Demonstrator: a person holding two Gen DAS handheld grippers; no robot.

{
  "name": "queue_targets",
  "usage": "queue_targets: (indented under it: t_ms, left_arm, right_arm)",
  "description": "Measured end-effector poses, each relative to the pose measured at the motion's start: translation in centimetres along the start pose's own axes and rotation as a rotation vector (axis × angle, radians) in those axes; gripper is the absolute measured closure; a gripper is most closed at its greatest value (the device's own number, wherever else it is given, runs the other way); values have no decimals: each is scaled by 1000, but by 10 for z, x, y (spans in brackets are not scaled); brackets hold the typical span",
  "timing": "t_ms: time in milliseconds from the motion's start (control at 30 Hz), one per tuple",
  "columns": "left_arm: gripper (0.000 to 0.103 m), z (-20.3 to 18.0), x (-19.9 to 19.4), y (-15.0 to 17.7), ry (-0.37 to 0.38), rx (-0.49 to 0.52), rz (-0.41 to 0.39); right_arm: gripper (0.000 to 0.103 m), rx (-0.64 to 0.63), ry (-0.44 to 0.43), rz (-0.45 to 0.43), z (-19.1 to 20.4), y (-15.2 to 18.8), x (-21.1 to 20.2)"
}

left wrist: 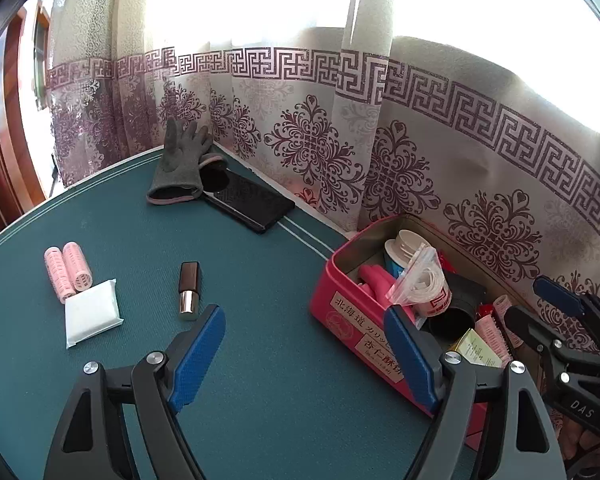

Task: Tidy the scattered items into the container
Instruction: 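Move both open tools back from the tin to the item pile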

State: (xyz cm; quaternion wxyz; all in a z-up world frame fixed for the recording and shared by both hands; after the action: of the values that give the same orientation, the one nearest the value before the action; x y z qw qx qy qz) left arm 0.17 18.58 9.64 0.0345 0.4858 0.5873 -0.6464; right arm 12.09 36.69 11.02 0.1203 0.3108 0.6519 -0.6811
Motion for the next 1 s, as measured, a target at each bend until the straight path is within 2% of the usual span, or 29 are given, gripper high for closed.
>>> queue_targets:
  t_ms: [133, 300, 433, 600, 667, 800, 867, 1000]
  left_arm:
    - [20, 19, -11, 12, -22, -34, -2]
    - [20, 46, -22, 28, -50, -98, 2]
    - [20, 64, -26, 40, -65, -147, 11]
    - [20, 78, -30, 48, -76, -174, 11]
    - [20, 82, -33, 51, -76, -180, 9]
    - [20, 88, -33, 53, -77, -195, 8]
    - [20, 91, -32, 54, -78, -203, 10]
    - [20, 93, -33, 56, -77, -210, 9]
  right_arm:
    - [32, -13, -48, -1, 12, -27, 9]
    - [32, -91, -46, 36, 33, -55, 39]
    - [32, -33, -189, 159, 35, -65, 69]
    - [32, 19, -263, 287, 35, -58, 97]
    - [32, 54, -320, 355, 31, -48, 103]
    - [32, 52, -349, 398, 26, -32, 91]
    - [32, 54, -335, 406, 22, -24, 82]
    - [32, 92, -312, 370, 10, -20, 63]
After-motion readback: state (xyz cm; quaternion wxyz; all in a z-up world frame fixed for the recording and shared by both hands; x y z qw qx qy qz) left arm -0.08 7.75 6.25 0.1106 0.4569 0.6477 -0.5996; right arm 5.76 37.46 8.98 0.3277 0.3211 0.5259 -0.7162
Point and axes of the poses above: each gripper's, at about its wrist camera, not at the fingertips, and x roughly the way its jaws point, z to its left, y to its underside, the point moved 1 cm from there along x, roughly the way its jaws point, and after that the axes turned 4 degrees about y, right-handed, at the moved point
